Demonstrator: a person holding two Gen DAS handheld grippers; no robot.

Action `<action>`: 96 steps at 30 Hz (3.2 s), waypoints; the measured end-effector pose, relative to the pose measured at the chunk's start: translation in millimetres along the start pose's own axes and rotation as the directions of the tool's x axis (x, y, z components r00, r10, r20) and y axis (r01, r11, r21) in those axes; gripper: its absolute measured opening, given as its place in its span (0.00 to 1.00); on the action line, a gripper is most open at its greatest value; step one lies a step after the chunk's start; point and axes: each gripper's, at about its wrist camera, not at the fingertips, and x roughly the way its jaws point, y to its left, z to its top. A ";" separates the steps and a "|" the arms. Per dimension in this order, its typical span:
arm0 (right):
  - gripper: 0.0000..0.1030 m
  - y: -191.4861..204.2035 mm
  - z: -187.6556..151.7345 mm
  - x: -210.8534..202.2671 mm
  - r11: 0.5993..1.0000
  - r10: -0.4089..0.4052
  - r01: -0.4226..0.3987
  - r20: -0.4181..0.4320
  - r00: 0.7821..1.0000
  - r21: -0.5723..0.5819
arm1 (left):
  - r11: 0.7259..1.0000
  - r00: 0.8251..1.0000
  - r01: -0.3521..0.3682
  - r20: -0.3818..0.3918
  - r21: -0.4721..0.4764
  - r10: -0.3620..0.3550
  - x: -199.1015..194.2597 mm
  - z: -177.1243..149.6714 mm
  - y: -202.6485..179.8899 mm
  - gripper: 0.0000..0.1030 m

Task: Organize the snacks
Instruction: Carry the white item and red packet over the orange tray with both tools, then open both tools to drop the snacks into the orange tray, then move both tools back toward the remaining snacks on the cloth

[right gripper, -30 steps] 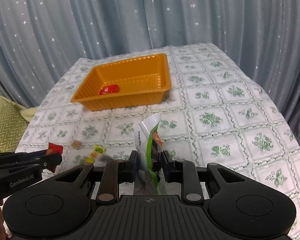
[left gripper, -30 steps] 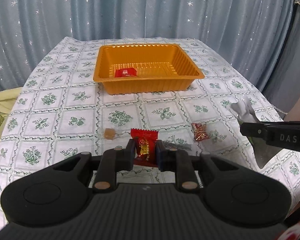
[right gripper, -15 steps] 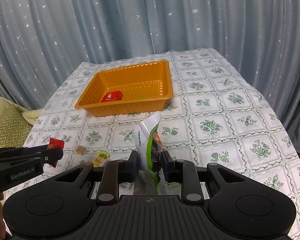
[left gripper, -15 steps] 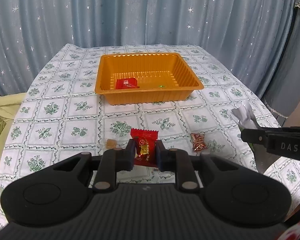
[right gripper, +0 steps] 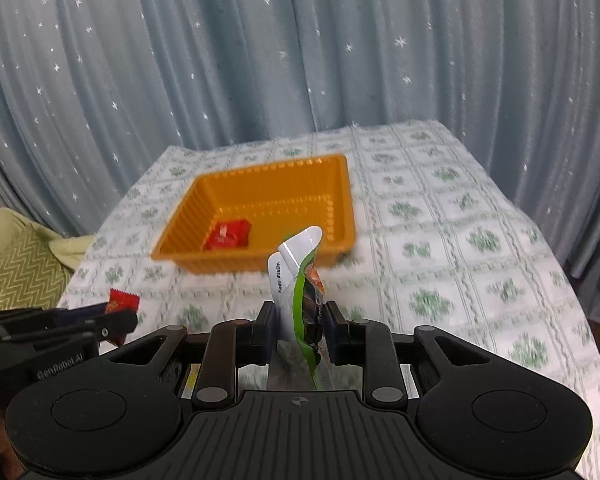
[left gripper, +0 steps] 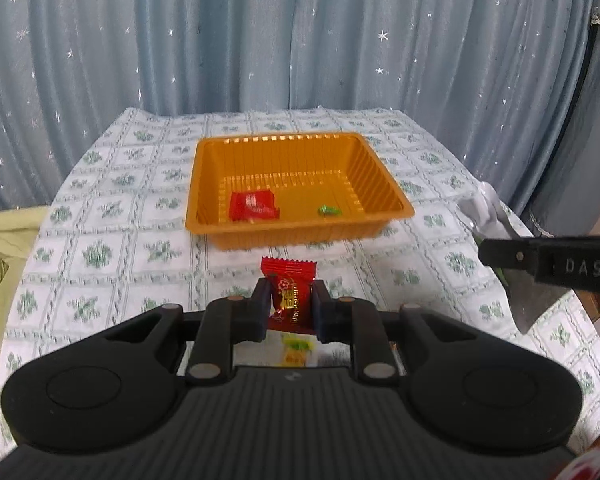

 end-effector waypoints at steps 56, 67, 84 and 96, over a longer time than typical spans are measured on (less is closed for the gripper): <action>0.34 -11.0 103.2 163.9 0.995 0.053 -0.051 -0.032 0.998 0.081 | 0.999 0.998 -0.038 0.041 -0.016 0.038 120.6 77.7 71.7 0.46; 0.41 -18.5 66.3 74.3 0.993 0.046 -0.047 0.015 0.999 0.105 | 0.995 0.997 -0.068 0.040 -0.070 0.071 49.8 24.0 70.1 0.54; 0.44 -7.3 -29.9 -43.0 0.992 -0.006 0.004 0.015 1.000 0.128 | 0.988 0.996 -0.069 0.046 -0.138 0.076 -65.2 -49.6 42.9 0.64; 0.45 -12.3 -71.3 -71.5 0.992 -0.038 0.040 -0.012 0.999 0.123 | 0.988 0.995 -0.082 0.040 -0.131 0.088 -95.5 -77.3 34.4 0.65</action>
